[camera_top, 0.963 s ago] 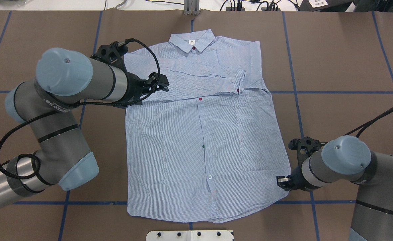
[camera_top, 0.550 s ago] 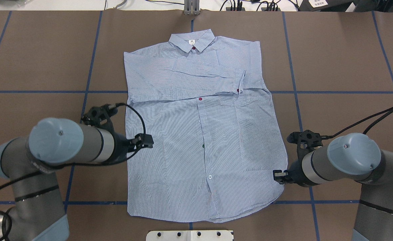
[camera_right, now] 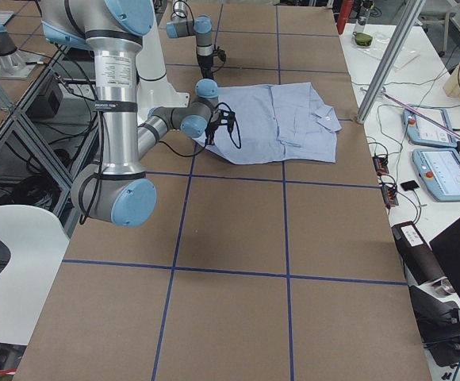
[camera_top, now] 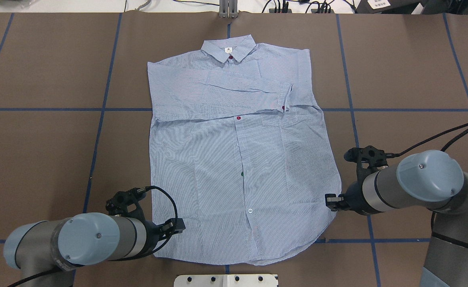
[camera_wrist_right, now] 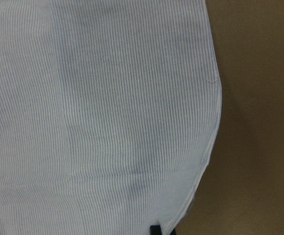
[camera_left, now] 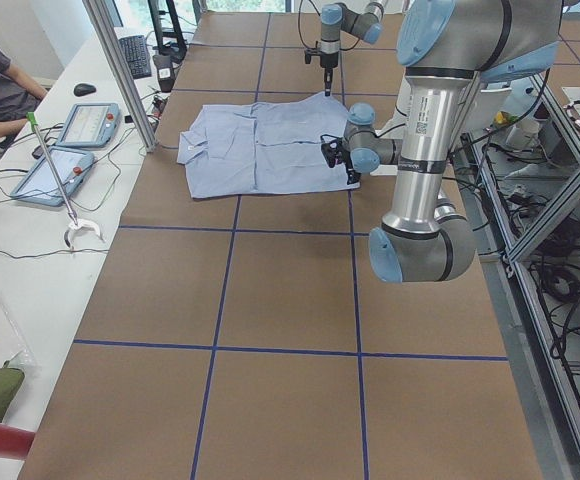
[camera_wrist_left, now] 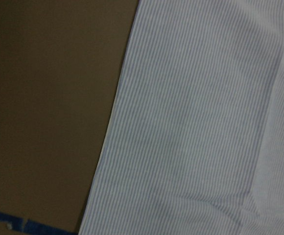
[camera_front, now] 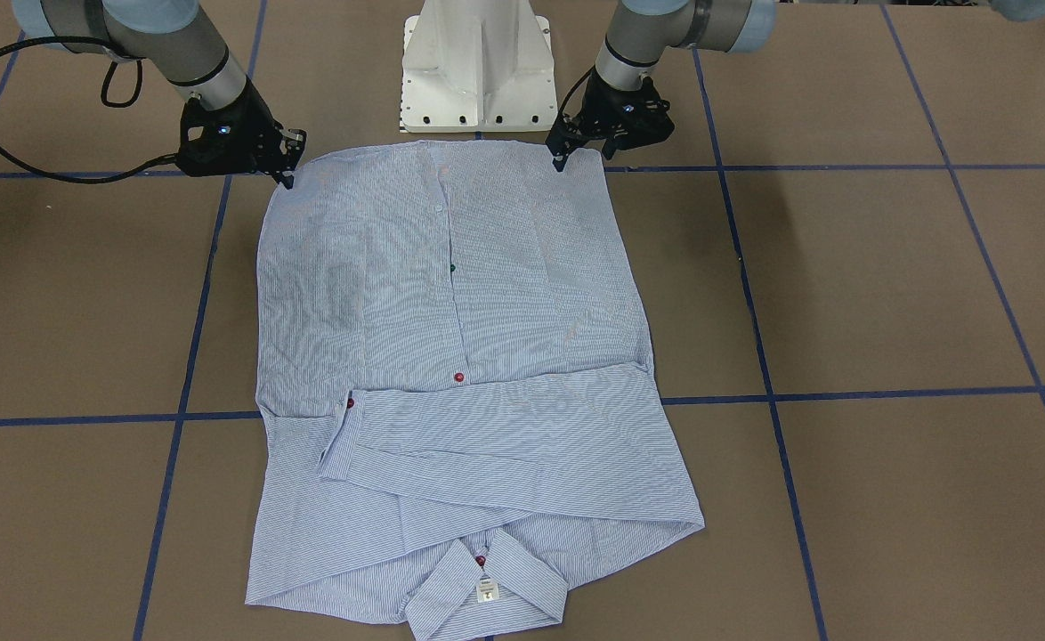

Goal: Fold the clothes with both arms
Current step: 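Move the left gripper down to the hem corner nearest it while the right holds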

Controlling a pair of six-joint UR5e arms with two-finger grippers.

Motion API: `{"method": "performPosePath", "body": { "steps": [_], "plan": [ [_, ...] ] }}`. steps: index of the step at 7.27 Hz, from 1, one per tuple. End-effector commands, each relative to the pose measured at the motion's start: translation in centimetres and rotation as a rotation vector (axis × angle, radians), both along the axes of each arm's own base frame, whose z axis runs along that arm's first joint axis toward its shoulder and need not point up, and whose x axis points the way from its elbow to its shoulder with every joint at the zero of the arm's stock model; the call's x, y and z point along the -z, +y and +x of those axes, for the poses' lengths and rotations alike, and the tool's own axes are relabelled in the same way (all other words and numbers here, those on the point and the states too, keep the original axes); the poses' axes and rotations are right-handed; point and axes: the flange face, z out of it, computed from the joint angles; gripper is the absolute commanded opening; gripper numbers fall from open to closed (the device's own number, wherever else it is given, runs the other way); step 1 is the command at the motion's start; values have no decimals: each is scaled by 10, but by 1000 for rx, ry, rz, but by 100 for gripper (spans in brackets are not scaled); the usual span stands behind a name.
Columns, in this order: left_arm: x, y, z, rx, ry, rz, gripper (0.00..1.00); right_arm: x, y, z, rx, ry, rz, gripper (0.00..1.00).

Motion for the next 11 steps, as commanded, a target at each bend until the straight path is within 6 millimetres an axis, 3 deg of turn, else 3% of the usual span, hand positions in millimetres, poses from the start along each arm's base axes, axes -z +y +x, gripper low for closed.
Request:
{"method": "performPosePath", "body": {
  "steps": [1, 4, 11],
  "plan": [
    [-6, 9, 6, -4, -52, -20, 97, 4, -2, 1, -5, -8, 4, 0],
    [-9, 7, 7, 0, -66, -21, 90, 5, -5, 2, -10, -11, 3, 0],
    [-13, 3, 7, -77, -99, 131, 87, 3, -6, 1, -10, -6, 1, 0]
  ]
}}
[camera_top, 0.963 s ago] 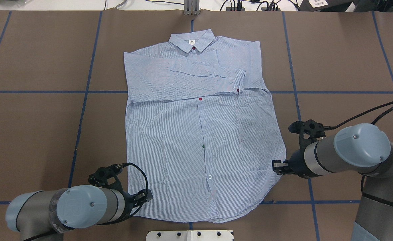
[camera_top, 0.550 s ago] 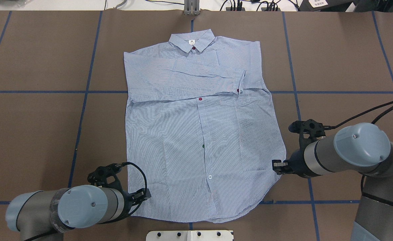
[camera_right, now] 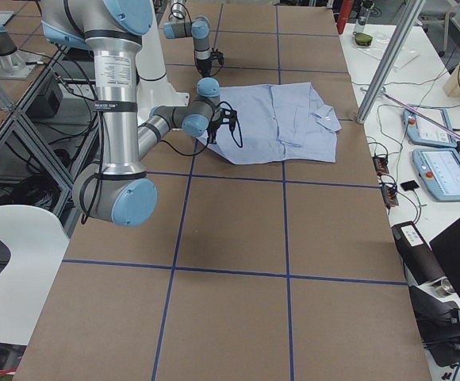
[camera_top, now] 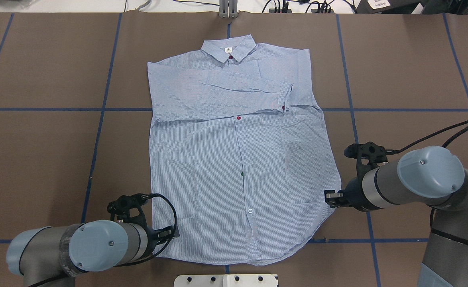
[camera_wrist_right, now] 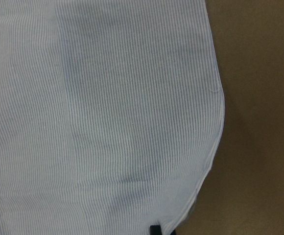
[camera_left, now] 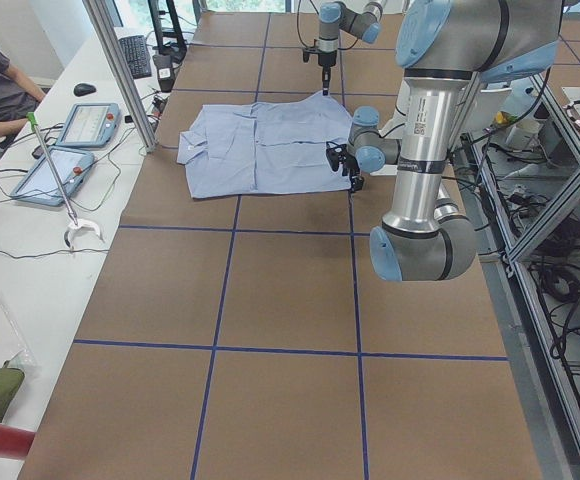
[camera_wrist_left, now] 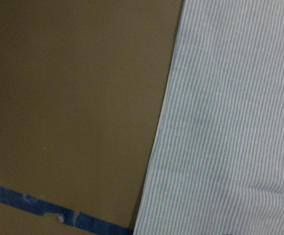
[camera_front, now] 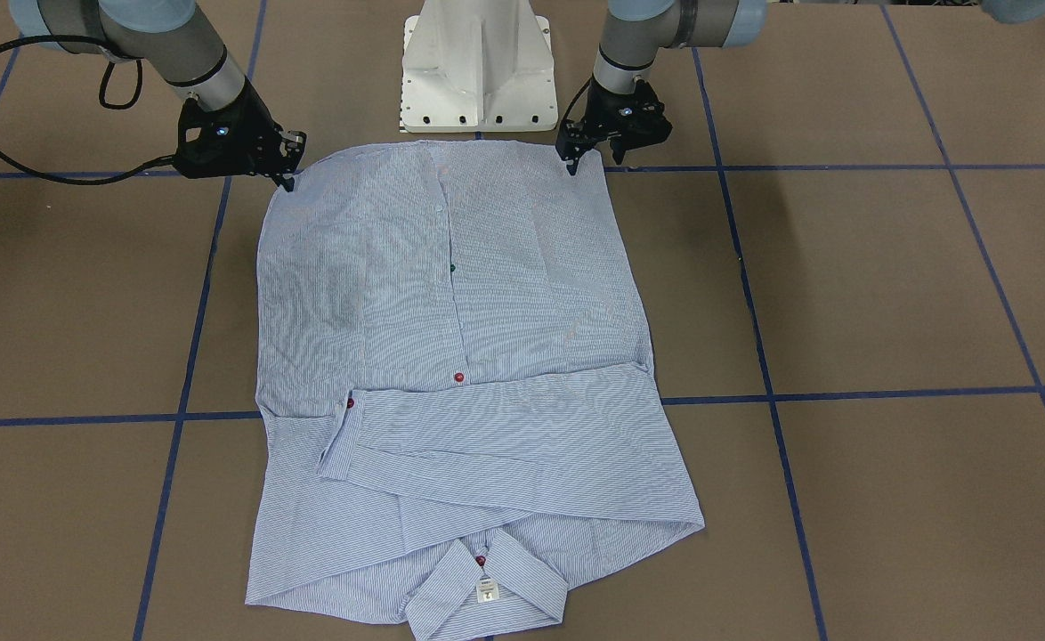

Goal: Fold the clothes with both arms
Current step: 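Move the left gripper down to the hem corner nearest it while the right holds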

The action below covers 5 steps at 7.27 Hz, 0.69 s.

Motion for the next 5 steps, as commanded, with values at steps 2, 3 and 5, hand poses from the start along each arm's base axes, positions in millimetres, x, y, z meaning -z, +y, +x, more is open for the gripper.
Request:
{"method": "performPosePath", "body": {
  "steps": [2, 3, 5],
  "plan": [
    [-2, 1, 2, -26, -7, 27, 81, 0, 0, 0, 0, 0, 0, 0],
    [-1, 1, 2, -27, -6, 26, 78, 0, 0, 0, 0, 0, 0, 0],
    [-3, 1, 3, -29, -9, 25, 69, 0, -1, 1, -2, 0, 0, 0]
  ]
}}
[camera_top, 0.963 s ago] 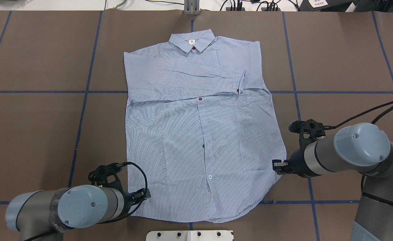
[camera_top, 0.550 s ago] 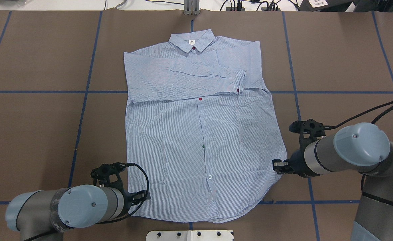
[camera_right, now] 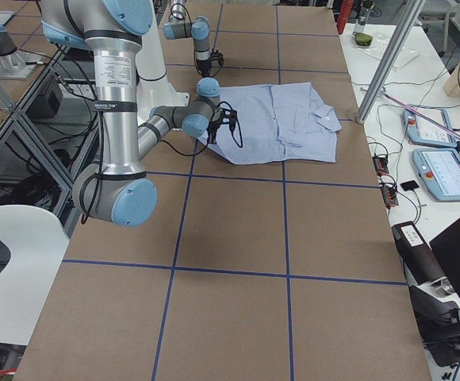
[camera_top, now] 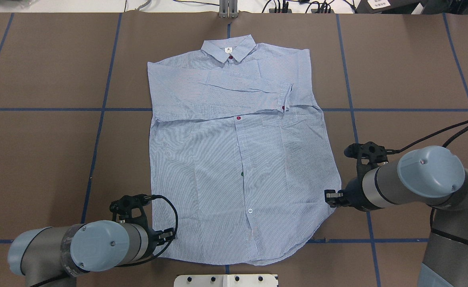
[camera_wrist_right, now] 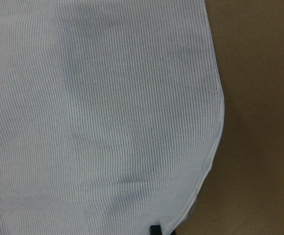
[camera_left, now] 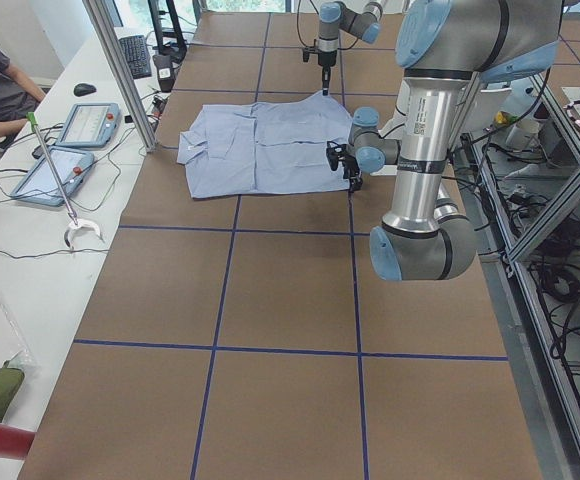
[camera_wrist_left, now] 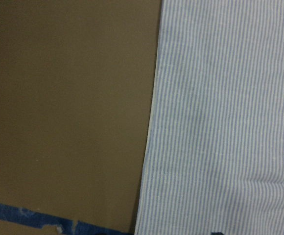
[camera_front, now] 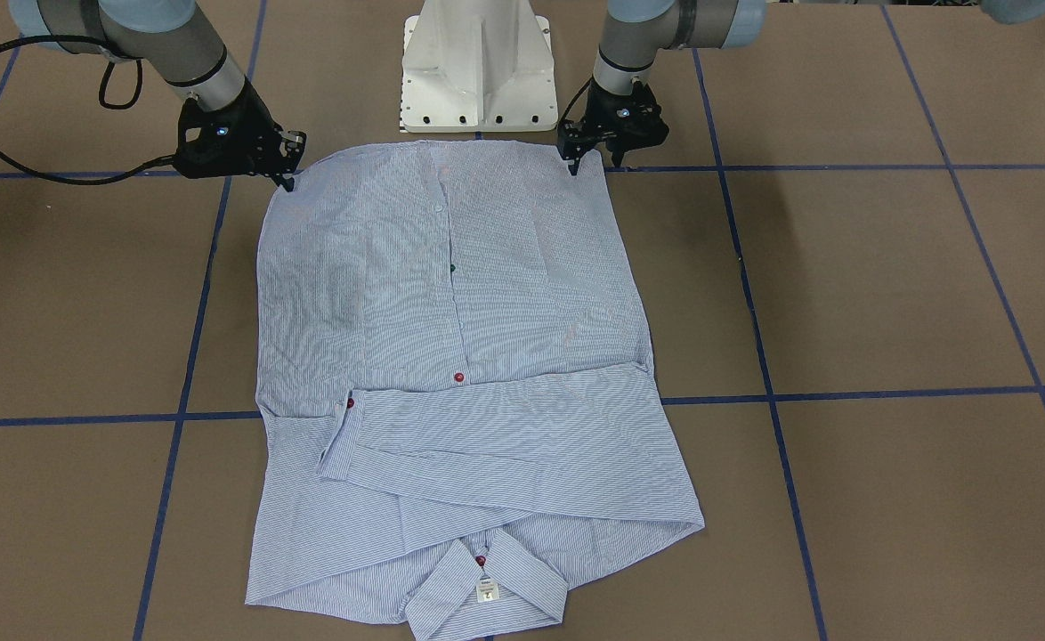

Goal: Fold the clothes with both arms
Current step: 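Move the left gripper down to the hem corner nearest it while the right holds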

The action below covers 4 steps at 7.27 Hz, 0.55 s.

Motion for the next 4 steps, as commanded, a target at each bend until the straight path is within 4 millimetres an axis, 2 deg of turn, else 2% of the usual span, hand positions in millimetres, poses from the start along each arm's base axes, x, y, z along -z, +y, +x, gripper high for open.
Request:
{"method": "performPosePath", "body": {
  "steps": [1, 4],
  "plan": [
    [0, 1, 1, -1, -2, 0, 65, 0, -1, 1, -1, 0, -1, 0],
    [0, 0, -1, -1, 0, -1, 56, -1, -1, 1, -2, 2, -2, 0]
  ]
}}
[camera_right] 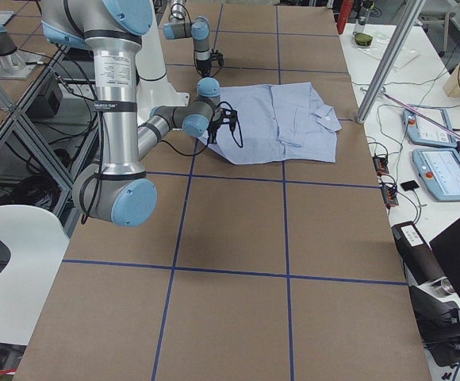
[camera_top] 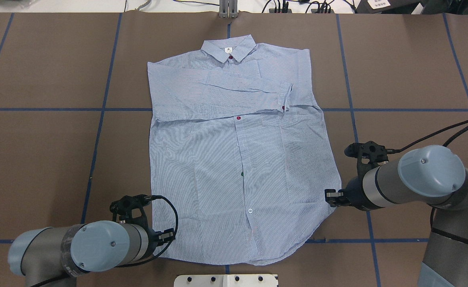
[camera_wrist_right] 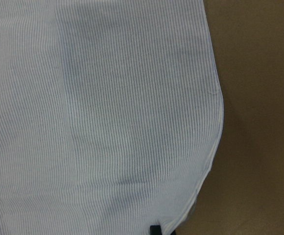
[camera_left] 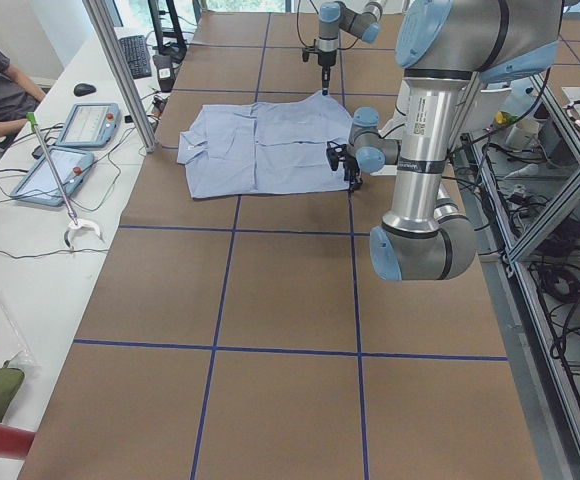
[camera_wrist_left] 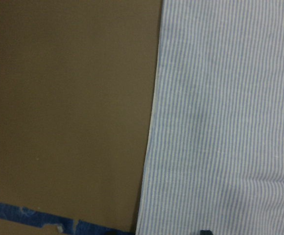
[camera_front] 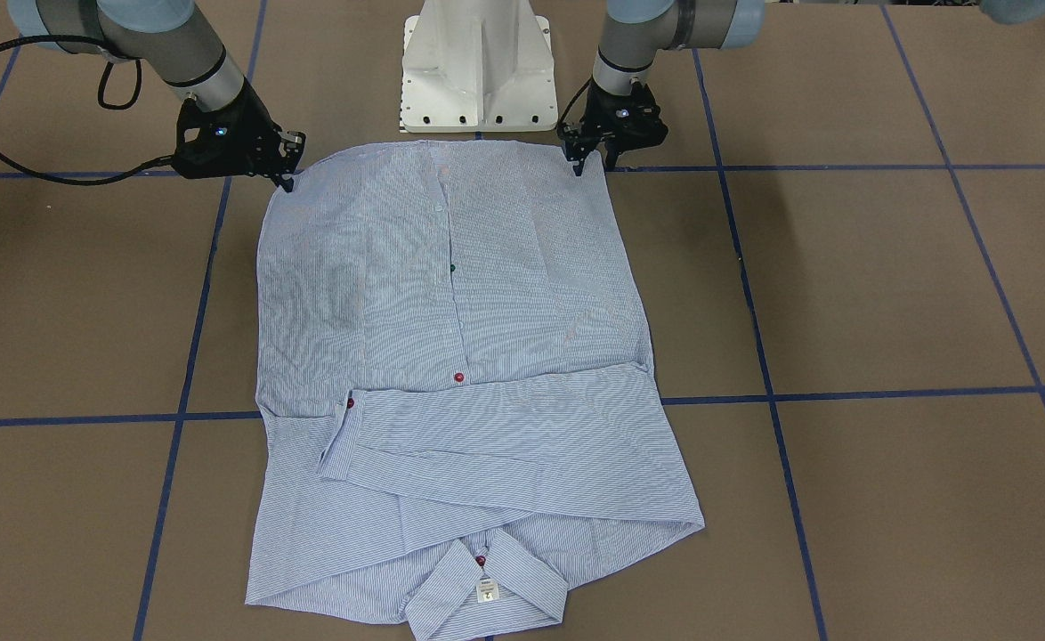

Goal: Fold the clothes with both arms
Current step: 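Lower both grippers onto the hem corners and grasp the shirt edge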

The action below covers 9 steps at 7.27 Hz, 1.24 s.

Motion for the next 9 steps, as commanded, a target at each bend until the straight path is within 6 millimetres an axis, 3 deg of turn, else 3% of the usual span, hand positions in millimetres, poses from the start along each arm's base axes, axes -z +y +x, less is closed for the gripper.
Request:
{"method": "performPosePath", "body": {
  "steps": [1, 4, 8, 9],
  "plan": [
    [2, 0, -1, -1, 4, -1, 51, 0, -1, 0, -2, 1, 0, 0],
    [3, 0, -3, -1, 2, -1, 38, -2, -1, 0, -1, 4, -1, 0],
    [3, -1, -3, 1, 2, -1, 36, -3, -2, 0, -3, 5, -1, 0],
    [3, -1, -3, 1, 2, -1, 27, -3, -2, 1, -4, 6, -2, 0]
  ]
}}
